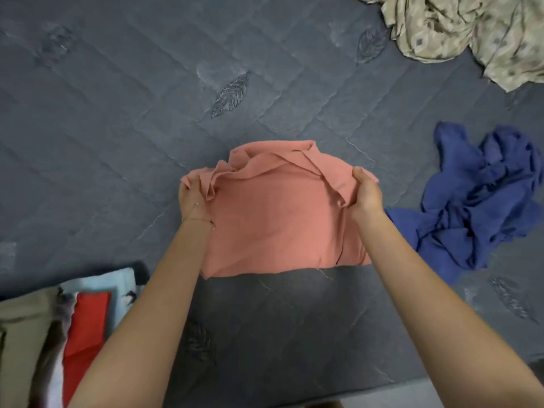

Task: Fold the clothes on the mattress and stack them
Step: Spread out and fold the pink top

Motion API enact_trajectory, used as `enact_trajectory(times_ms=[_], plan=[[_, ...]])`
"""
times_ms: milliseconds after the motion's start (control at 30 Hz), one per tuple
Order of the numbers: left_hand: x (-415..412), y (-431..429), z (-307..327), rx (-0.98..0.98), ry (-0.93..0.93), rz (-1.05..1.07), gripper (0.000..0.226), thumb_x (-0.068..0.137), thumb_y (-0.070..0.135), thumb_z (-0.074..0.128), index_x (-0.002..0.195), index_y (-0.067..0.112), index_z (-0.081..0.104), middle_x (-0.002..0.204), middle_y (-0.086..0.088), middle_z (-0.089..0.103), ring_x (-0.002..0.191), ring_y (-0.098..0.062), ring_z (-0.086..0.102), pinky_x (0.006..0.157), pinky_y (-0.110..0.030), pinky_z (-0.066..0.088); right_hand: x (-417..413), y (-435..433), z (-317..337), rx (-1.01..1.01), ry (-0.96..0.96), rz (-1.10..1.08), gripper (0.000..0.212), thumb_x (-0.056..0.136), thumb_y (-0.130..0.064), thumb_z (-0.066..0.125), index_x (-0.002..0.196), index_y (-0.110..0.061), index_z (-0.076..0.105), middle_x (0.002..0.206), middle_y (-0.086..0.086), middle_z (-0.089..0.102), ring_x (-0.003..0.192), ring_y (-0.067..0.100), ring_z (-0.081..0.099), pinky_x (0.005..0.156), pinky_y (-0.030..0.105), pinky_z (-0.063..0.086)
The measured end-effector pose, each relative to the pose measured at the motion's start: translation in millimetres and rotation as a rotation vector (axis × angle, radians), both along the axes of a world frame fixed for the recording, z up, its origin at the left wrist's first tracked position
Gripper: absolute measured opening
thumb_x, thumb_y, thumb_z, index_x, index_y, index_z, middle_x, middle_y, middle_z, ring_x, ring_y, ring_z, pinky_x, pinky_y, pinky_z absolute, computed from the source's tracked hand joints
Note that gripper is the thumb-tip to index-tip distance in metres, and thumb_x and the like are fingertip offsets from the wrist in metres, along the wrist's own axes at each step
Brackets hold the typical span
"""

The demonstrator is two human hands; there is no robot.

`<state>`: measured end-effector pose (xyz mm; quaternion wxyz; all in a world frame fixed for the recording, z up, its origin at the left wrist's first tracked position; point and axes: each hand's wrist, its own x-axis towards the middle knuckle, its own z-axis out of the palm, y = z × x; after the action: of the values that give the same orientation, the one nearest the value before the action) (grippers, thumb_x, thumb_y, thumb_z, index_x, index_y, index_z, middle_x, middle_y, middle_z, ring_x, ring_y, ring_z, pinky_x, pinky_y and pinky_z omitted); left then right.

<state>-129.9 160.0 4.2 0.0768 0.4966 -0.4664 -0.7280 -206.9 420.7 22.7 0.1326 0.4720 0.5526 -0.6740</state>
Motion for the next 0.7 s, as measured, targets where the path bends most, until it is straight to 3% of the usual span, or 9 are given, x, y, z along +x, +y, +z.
enact_trajectory(times_ms=[33, 67, 167, 233, 333, 433, 533, 600, 700], plan=[[-8, -5, -2, 0.031, 0.030, 0.022, 0.020, 0.104, 0.015, 0.041, 0.103, 0.005, 0.058, 0.089, -0.005, 0.066, 0.082, -0.016, 0.062, 0.088, -0.038, 0.050, -9, -2, 1, -0.018, -0.002, 0.003, 0.001, 0.097, -0.021, 0.056, 0.097, -0.022, 0.057, 0.085, -0.001, 0.061, 0.063, 0.013, 0.056, 0.038, 0.015, 0.034], [-16, -10, -4, 0.057, 0.050, 0.039, 0.022, 0.104, 0.013, 0.040, 0.096, 0.006, 0.059, 0.081, -0.002, 0.069, 0.079, -0.014, 0.063, 0.088, -0.038, 0.051, -20, -2, -2, -0.019, 0.005, 0.006, 0.008, 0.098, -0.020, 0.055, 0.090, -0.023, 0.055, 0.082, -0.003, 0.060, 0.064, 0.013, 0.057, 0.040, 0.017, 0.034], [-41, -19, -12, 0.009, 0.039, 0.014, 0.024, 0.105, 0.013, 0.037, 0.093, 0.015, 0.058, 0.070, 0.012, 0.072, 0.083, -0.011, 0.059, 0.088, -0.039, 0.050, -48, -8, -3, -0.075, 0.066, 0.000, 0.011, 0.100, -0.024, 0.052, 0.089, -0.023, 0.054, 0.086, -0.005, 0.060, 0.075, 0.010, 0.057, 0.057, 0.025, 0.043], [-50, -18, -17, -0.214, 0.002, -0.176, 0.021, 0.104, 0.017, 0.040, 0.116, 0.014, 0.058, 0.108, 0.004, 0.070, 0.104, -0.008, 0.055, 0.098, -0.038, 0.043, -58, -12, -9, -0.110, 0.118, 0.106, 0.019, 0.101, -0.036, 0.046, 0.108, -0.024, 0.059, 0.106, -0.007, 0.066, 0.096, 0.009, 0.059, 0.086, 0.029, 0.044], [-39, -7, -39, -0.465, -0.067, -0.490, 0.051, 0.103, 0.031, 0.044, 0.149, 0.012, 0.032, 0.153, -0.004, 0.036, 0.138, -0.014, 0.036, 0.119, -0.034, 0.023, -54, -7, -25, 0.077, 0.202, 0.378, 0.055, 0.098, -0.045, 0.051, 0.147, -0.024, 0.038, 0.141, -0.013, 0.051, 0.131, 0.009, 0.048, 0.113, 0.031, 0.033], [-12, 21, -55, -0.777, -0.107, -0.790, 0.060, 0.098, 0.043, 0.045, 0.145, 0.006, 0.036, 0.154, -0.016, 0.031, 0.144, -0.031, 0.024, 0.122, -0.040, 0.009, -37, 7, -43, 0.446, 0.223, 0.711, 0.068, 0.093, -0.039, 0.063, 0.151, -0.021, 0.032, 0.152, -0.005, 0.040, 0.141, 0.013, 0.036, 0.119, 0.037, 0.025], [14, 46, -64, -1.094, -0.197, -1.162, 0.071, 0.095, 0.057, 0.041, 0.154, 0.030, 0.012, 0.162, -0.008, -0.005, 0.149, -0.030, -0.007, 0.114, -0.042, -0.022, -13, 23, -62, 0.735, 0.241, 0.874, 0.074, 0.088, -0.030, 0.071, 0.150, -0.013, 0.035, 0.157, 0.010, 0.030, 0.146, 0.025, 0.023, 0.121, 0.043, 0.017], [30, 51, -72, -1.104, -0.325, -1.316, 0.074, 0.090, 0.068, 0.024, 0.150, 0.038, -0.009, 0.159, 0.001, -0.022, 0.148, -0.026, -0.017, 0.116, -0.052, -0.017, 4, 32, -70, 0.883, 0.136, 0.916, 0.085, 0.084, -0.039, 0.074, 0.153, -0.018, 0.029, 0.161, 0.012, 0.019, 0.148, 0.028, 0.014, 0.121, 0.044, 0.011], [37, 41, -82, -1.043, -0.490, -1.359, 0.079, 0.082, 0.074, 0.011, 0.144, 0.039, -0.023, 0.158, 0.003, -0.025, 0.147, -0.026, -0.019, 0.116, -0.061, -0.005, 24, 42, -76, 0.777, 0.033, 0.788, 0.102, 0.080, -0.041, 0.078, 0.156, -0.017, 0.015, 0.161, 0.013, 0.016, 0.148, 0.028, 0.014, 0.121, 0.045, 0.014]])
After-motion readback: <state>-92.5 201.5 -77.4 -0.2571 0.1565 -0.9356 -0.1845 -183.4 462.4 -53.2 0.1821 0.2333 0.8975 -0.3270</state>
